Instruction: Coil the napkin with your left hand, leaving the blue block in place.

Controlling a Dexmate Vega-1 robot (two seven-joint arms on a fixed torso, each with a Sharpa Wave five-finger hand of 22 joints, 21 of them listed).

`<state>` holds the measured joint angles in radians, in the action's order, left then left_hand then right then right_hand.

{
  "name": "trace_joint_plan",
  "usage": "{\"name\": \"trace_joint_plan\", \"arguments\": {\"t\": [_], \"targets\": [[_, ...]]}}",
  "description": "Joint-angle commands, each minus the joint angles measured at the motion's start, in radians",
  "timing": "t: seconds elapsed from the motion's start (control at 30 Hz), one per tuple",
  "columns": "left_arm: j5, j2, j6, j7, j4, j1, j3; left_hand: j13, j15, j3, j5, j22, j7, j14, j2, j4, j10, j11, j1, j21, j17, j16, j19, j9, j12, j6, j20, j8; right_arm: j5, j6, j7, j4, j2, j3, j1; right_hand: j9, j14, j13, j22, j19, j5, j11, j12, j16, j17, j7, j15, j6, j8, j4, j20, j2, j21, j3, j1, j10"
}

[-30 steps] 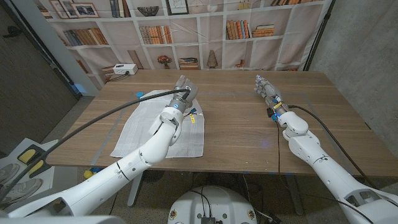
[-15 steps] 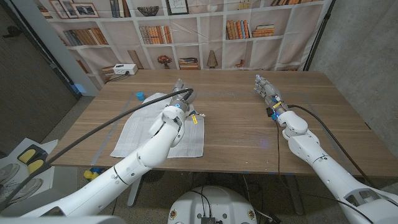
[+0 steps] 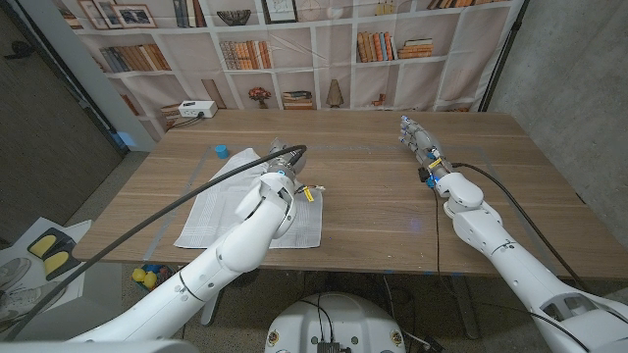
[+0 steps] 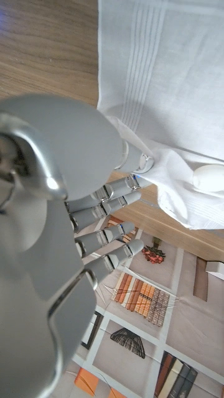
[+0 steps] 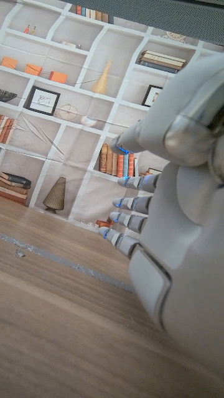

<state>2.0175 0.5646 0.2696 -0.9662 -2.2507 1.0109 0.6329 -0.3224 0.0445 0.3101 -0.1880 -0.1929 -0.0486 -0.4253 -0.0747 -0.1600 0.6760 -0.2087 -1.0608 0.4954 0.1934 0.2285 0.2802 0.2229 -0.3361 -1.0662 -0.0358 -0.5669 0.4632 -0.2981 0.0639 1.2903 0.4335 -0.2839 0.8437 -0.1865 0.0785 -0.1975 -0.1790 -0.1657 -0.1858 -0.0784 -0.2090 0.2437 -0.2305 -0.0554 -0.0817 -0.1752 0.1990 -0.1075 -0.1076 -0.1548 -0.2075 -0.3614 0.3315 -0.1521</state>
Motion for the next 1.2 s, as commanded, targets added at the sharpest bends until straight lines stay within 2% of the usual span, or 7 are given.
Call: {"name": "trace_joint_plan", "arguments": {"t": [0.03,0.27,0.77,0.87,0.93,1.07,1.2], "targets": [[0.212,-0.088,-0.012,-0.232,0.051,0.012,0.031,-0.008,0.165,0.003,-0.002,-0.005,0.009,0.0,-0.028,0.011,-0.019,0.003,0.002,0.019,0.005,0.005,0.042,0.021,0.016,0.026,-0.034,-0.002,-0.003,0.003,0.009,-0.011,-0.004,-0.006,-0.012,-0.002,0.006,-0.004,-0.003,-0.005,0.0,0.007,0.005,0.003,-0.005,-0.008,0.002,0.0,-0.005,0.003,0.0,-0.008,-0.001,-0.003,0.003,-0.004],[0.415,-0.138,0.063,-0.293,0.162,0.003,0.041,-0.015,0.154,0.015,-0.008,-0.008,0.027,-0.019,-0.043,0.012,-0.043,0.011,0.001,0.037,0.002,0.005,0.076,0.041,0.031,0.066,-0.079,-0.001,-0.004,0.012,0.004,-0.002,0.0,-0.004,-0.01,-0.002,0.006,-0.004,-0.003,-0.005,-0.001,0.006,0.005,0.003,-0.006,-0.007,0.003,0.0,-0.005,0.005,0.0,-0.008,-0.001,-0.004,0.002,-0.004],[0.433,-0.132,0.069,-0.372,0.291,-0.031,0.029,-0.023,0.152,0.02,-0.007,-0.009,0.013,-0.017,-0.042,0.014,-0.046,0.005,0.013,0.028,-0.002,-0.006,0.04,0.053,0.04,0.073,-0.042,-0.01,-0.006,0.021,-0.009,0.019,0.008,0.001,0.001,-0.002,0.007,-0.004,-0.003,-0.005,-0.001,0.01,0.006,0.004,-0.006,-0.007,0.004,-0.001,-0.004,0.006,0.0,-0.009,-0.001,-0.005,0.002,-0.003],[0.454,-0.21,-0.019,-0.412,0.309,-0.014,-0.038,-0.035,0.116,-0.036,0.014,-0.007,-0.024,0.064,-0.002,0.053,-0.139,0.02,0.128,0.016,0.003,-0.033,0.002,0.013,0.087,0.296,-0.054,0.11,-0.008,0.025,-0.014,0.026,0.011,0.002,0.004,-0.002,0.006,-0.004,-0.003,-0.005,-0.001,0.008,0.006,0.004,-0.007,-0.007,0.005,-0.001,-0.004,0.008,0.001,-0.009,-0.001,-0.005,0.0,-0.003],[0.461,-0.239,-0.049,-0.412,0.309,-0.004,-0.064,-0.038,0.074,-0.089,-0.004,-0.004,-0.092,0.137,0.036,0.077,-0.239,0.059,0.214,-0.006,0.002,-0.04,-0.037,-0.019,0.118,0.523,-0.066,0.25,-0.007,0.026,-0.018,0.028,0.011,0.002,0.005,-0.002,0.006,-0.004,-0.003,-0.005,-0.001,0.008,0.006,0.004,-0.008,-0.008,0.004,-0.001,-0.004,0.009,0.001,-0.009,-0.001,-0.005,-0.001,-0.004],[0.449,-0.257,-0.078,-0.412,0.295,0.003,-0.084,-0.035,0.003,-0.155,-0.038,-0.002,-0.086,0.236,0.085,0.107,-0.364,0.103,0.294,-0.04,0.003,-0.048,-0.091,-0.027,0.139,0.707,-0.102,0.362,-0.008,0.028,-0.019,0.031,0.012,0.002,0.006,-0.002,0.007,-0.004,-0.003,-0.005,0.0,0.009,0.006,0.005,-0.008,-0.008,0.005,-0.001,-0.004,0.012,0.001,-0.009,-0.001,-0.004,-0.004,-0.004],[0.417,-0.249,-0.083,-0.412,0.264,0.006,-0.086,-0.033,-0.019,-0.184,-0.057,-0.002,-0.086,0.285,0.104,0.122,-0.423,0.105,0.326,-0.055,0.004,-0.05,-0.113,-0.027,0.144,0.748,-0.103,0.378,-0.006,0.028,-0.021,0.033,0.011,0.002,0.006,-0.002,0.006,-0.004,-0.003,-0.005,0.0,0.009,0.005,0.005,-0.009,-0.008,0.005,-0.001,-0.004,0.015,0.0,-0.009,-0.001,-0.003,-0.007,-0.005]]}}
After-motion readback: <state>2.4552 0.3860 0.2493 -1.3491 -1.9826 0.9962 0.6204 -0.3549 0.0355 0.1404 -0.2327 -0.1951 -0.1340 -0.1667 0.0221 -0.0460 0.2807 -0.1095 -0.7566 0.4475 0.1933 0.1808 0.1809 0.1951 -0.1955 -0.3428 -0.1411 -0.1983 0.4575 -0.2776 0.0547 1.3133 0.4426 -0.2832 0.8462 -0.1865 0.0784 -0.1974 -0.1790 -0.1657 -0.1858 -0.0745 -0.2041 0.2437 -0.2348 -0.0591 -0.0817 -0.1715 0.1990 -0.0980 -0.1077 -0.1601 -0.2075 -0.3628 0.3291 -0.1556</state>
